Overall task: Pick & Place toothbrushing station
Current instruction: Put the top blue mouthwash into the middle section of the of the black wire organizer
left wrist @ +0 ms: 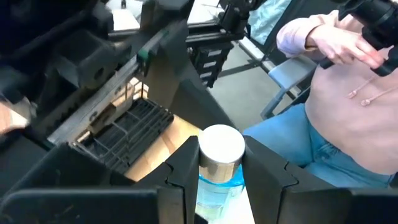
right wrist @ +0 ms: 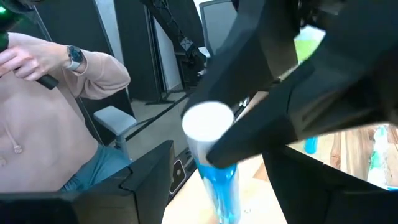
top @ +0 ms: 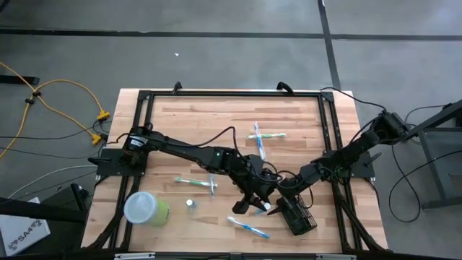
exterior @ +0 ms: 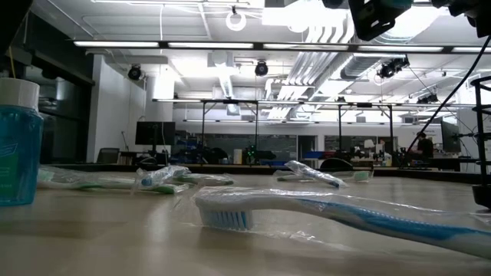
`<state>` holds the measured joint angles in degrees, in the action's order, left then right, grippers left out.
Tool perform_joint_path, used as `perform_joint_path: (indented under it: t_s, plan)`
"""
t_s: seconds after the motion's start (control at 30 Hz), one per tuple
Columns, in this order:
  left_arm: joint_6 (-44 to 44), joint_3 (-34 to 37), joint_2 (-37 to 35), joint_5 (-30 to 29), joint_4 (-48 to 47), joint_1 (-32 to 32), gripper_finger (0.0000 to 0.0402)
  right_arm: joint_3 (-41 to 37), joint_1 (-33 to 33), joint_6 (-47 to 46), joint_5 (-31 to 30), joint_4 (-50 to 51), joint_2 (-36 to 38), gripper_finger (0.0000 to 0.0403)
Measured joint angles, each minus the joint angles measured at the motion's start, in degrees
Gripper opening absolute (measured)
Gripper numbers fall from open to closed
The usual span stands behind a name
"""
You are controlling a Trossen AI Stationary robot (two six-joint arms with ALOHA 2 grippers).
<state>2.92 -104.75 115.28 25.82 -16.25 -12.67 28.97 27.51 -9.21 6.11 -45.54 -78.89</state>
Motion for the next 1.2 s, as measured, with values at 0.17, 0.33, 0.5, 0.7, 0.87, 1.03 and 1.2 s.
perform_joint_path:
  t_s: [0.17, 0.33, 0.5, 0.7, 0.87, 1.03, 1.2]
  plan:
    - [0.9, 0.0, -0.1, 0.3, 0.2, 0.0, 0.0094, 0.0, 0.0, -1.2, 0.5, 0.1, 0.0, 0.0238]
    - [1.4, 0.0, 0.0, 0.3, 0.2, 0.0, 0.0094, 0.0, 0.0, -1.2, 0.5, 0.2, 0.0, 0.0238]
    - [2.0, 0.0, 0.0, 0.2, 0.3, 0.0, 0.0094, 0.0, 0.0, -1.3, 0.7, -0.6, -1.5, 0.0238]
    - [4.3, 0.0, 0.0, 0.3, 0.2, 0.1, 0.0094, 2.0, -0.1, -1.6, 2.3, -1.6, -4.5, 0.0238]
    - [5.9, 0.0, 0.0, 1.0, 0.1, 0.1, 0.0094, 3.1, -0.1, -1.2, 3.3, -1.4, -5.2, 0.0238]
    - [6.5, 0.0, 0.0, 1.1, -0.3, 0.1, 0.0094, 3.1, -0.1, -1.3, 3.2, -1.0, -5.2, 0.0238]
    - [7.5, 0.0, 0.0, 1.1, -1.0, 0.1, 0.0094, 3.1, -0.1, -1.5, 3.1, -0.9, -5.2, 0.0238]
